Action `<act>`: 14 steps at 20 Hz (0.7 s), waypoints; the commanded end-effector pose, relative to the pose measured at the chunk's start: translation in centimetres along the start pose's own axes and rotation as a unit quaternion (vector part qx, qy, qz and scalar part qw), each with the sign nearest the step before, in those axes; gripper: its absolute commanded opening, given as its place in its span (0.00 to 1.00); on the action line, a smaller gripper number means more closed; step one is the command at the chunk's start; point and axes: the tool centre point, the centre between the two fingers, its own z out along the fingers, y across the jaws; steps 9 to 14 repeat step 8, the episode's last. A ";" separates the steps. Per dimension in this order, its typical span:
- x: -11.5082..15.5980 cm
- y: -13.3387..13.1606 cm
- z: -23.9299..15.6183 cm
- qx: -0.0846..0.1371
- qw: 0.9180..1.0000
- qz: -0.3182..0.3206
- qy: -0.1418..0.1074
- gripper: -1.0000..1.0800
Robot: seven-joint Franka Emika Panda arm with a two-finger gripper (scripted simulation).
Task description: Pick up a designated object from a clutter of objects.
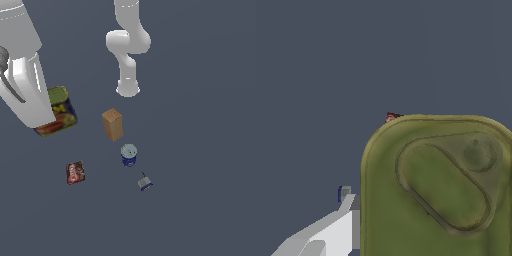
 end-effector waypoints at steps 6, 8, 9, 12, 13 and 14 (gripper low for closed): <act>0.8 0.2 -1.1 0.002 1.000 0.000 0.001 0.00; 0.9 0.2 -1.1 0.002 1.000 0.000 0.001 0.00; 0.9 0.2 -1.1 0.002 1.000 0.000 0.001 0.00; 0.9 0.2 -1.1 0.002 1.000 0.000 0.001 0.00; 0.9 0.2 -1.1 0.002 1.000 0.000 0.001 0.00; 0.9 0.2 -1.1 0.002 1.000 0.000 0.001 0.00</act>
